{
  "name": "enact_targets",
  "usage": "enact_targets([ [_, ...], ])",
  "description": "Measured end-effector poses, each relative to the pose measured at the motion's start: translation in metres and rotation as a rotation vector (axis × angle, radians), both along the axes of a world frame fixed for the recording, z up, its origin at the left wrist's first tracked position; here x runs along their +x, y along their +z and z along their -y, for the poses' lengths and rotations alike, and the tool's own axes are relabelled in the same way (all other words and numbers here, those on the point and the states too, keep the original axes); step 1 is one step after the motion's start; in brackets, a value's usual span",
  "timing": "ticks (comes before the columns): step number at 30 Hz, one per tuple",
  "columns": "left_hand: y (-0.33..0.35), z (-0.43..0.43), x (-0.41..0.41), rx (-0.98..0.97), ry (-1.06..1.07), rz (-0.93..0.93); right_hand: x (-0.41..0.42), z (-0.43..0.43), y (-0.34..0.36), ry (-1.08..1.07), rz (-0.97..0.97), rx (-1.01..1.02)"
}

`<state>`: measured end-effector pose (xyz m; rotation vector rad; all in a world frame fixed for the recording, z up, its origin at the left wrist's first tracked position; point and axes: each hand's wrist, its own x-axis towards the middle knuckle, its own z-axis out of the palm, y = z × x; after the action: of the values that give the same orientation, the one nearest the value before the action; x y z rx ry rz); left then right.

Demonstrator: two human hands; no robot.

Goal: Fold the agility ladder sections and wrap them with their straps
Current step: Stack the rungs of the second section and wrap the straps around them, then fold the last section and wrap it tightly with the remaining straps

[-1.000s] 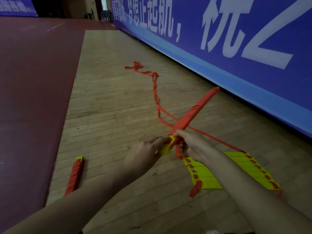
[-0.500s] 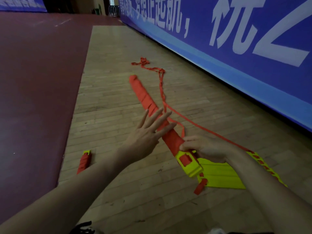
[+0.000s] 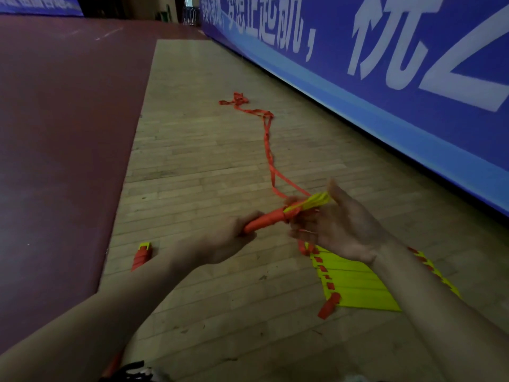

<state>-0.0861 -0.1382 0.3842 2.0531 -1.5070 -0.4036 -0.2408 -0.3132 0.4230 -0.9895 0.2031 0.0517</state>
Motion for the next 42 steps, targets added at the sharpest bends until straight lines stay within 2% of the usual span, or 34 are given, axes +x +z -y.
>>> enact_targets([
  [3, 0.005, 0.005, 0.001, 0.078, 0.078, -0.124, 0.012, -0.005, -0.008, -0.099, 0.127, 0.016],
  [5, 0.007, 0.007, 0.002, 0.124, 0.109, -0.112, 0.022, -0.015, -0.011, -0.193, 0.129, 0.010],
  [11, -0.006, 0.007, 0.008, 0.227, 0.166, 0.142, 0.070, -0.031, -0.029, -0.548, -0.127, -0.031],
  [13, -0.013, 0.005, 0.019, 0.239, 0.166, 0.129, 0.089, -0.027, -0.035, -0.598, -0.166, -0.007],
  [15, -0.022, -0.004, 0.037, 0.246, 0.180, -0.033, 0.109, -0.026, -0.043, -0.596, -0.191, -0.007],
  [18, -0.049, -0.028, 0.070, 0.270, 0.242, -0.413, 0.142, -0.026, -0.070, -0.552, -0.215, 0.007],
  [21, -0.095, -0.057, 0.105, 0.206, 0.370, -0.708, 0.186, -0.036, -0.110, -0.480, -0.240, -0.003],
  [29, -0.219, -0.122, 0.176, 0.105, 0.668, -0.985, 0.327, -0.094, -0.238, -0.267, -0.310, -0.170],
  [33, -0.271, -0.147, 0.201, 0.055, 0.784, -1.019, 0.382, -0.117, -0.299, -0.238, -0.339, -0.270],
  [42, -0.351, -0.171, 0.202, -0.110, 1.003, -1.024, 0.422, -0.147, -0.389, -0.421, -0.551, -0.332],
])
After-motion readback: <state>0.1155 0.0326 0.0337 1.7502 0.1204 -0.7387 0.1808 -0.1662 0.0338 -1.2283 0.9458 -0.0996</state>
